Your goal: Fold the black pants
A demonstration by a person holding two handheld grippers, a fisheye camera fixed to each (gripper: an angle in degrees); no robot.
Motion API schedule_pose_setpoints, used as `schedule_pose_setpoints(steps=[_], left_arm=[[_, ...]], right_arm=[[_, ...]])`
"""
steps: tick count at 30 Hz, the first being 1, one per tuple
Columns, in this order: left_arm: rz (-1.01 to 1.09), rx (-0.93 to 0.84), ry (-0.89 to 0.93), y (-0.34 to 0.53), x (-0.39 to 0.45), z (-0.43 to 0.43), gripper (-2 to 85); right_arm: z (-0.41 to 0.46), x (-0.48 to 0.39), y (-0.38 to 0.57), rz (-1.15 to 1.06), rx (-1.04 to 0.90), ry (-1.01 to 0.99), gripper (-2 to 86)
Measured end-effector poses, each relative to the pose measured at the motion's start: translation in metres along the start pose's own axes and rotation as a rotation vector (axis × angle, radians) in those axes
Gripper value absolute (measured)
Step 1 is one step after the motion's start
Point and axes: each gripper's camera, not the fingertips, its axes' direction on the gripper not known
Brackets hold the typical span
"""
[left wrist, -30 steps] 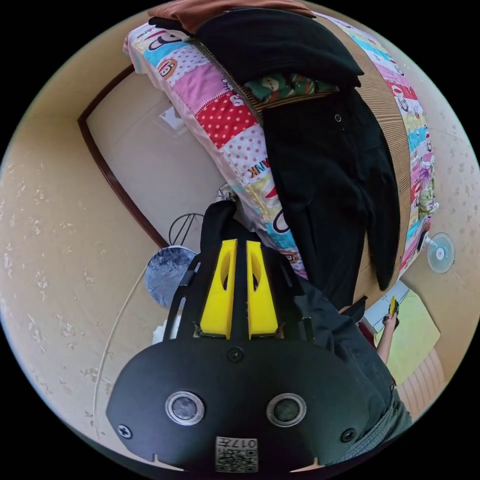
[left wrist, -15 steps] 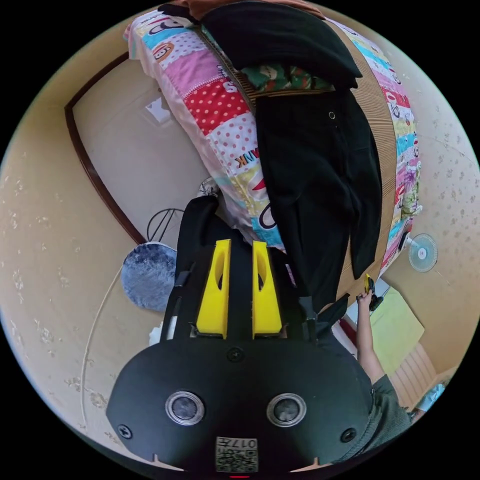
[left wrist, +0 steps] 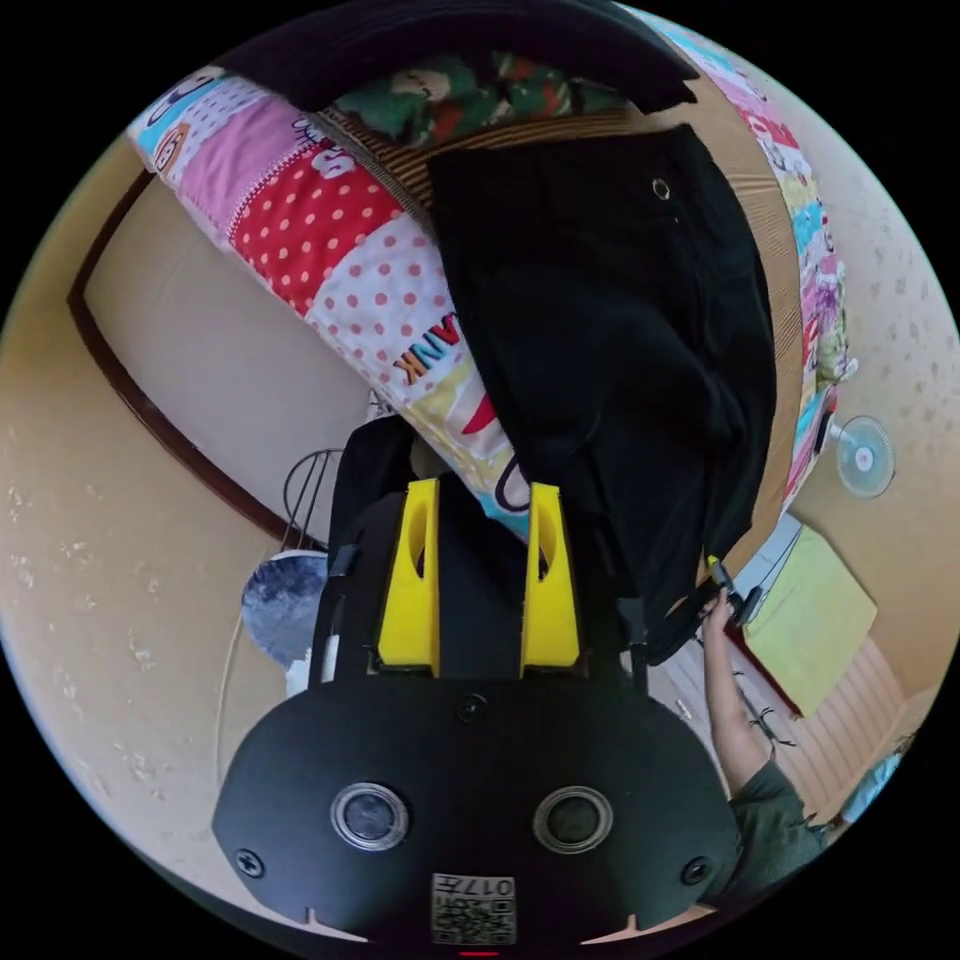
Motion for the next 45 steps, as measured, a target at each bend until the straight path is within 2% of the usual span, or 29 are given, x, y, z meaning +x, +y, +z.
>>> schedule_pose_setpoints(steps=[2, 5, 7, 13, 18, 21, 26, 32, 36, 39, 42, 45], left_arm=[[-0.052, 0.046, 0.052, -0.009, -0.01, -0.002, 14.0], [-0.119, 0.141, 0.158, -0.022, -0.022, -0.009, 15.0], [-0.163, 0.212, 0.247, -0.03, -0.03, -0.011, 15.4], [-0.274, 0.237, 0.386, -0.036, -0.043, 0.008, 12.3], [-0.315, 0.283, 0.548, -0.012, -0.054, 0.013, 4.6], [-0.296, 0.287, 0.632, 0.0, -0.056, 0.004, 4.0], [-0.053, 0.255, 0.711, 0.015, -0.022, -0.039, 3.8], [0.277, 0.278, 0.657, 0.002, 0.087, -0.129, 3.5], [0.467, 0.293, 0.631, -0.054, 0.214, -0.166, 4.3], [0.57, 0.265, 0.564, -0.104, 0.304, -0.159, 7.3], [0.46, 0.312, 0.39, -0.131, 0.349, -0.135, 9.0], [0.438, 0.282, 0.201, -0.137, 0.377, -0.092, 9.2]], right_arm=[[-0.01, 0.013, 0.016, 0.063, -0.046, -0.053, 0.7], [-0.044, 0.029, 0.073, 0.104, 0.085, -0.209, 1.1], [-0.051, 0.047, 0.133, 0.147, 0.153, -0.436, 1.8], [0.017, 0.081, 0.298, 0.618, 0.13, -0.719, 7.8], [0.047, 0.063, 0.347, 0.79, 0.238, -0.88, 10.3], [0.06, 0.053, 0.337, 0.826, 0.287, -0.938, 8.9], [0.042, 0.036, 0.305, 0.788, 0.299, -0.917, 2.7], [-0.081, -0.008, 0.217, 0.454, 0.426, -0.812, 1.4], [-0.153, -0.023, 0.103, 0.333, 0.487, -0.74, 2.5], [-0.168, -0.022, 0.021, 0.41, 0.487, -0.665, 5.4], [-0.16, -0.024, -0.033, 0.52, 0.402, -0.562, 7.0], [-0.139, -0.046, -0.062, 0.463, 0.305, -0.492, 3.7]])
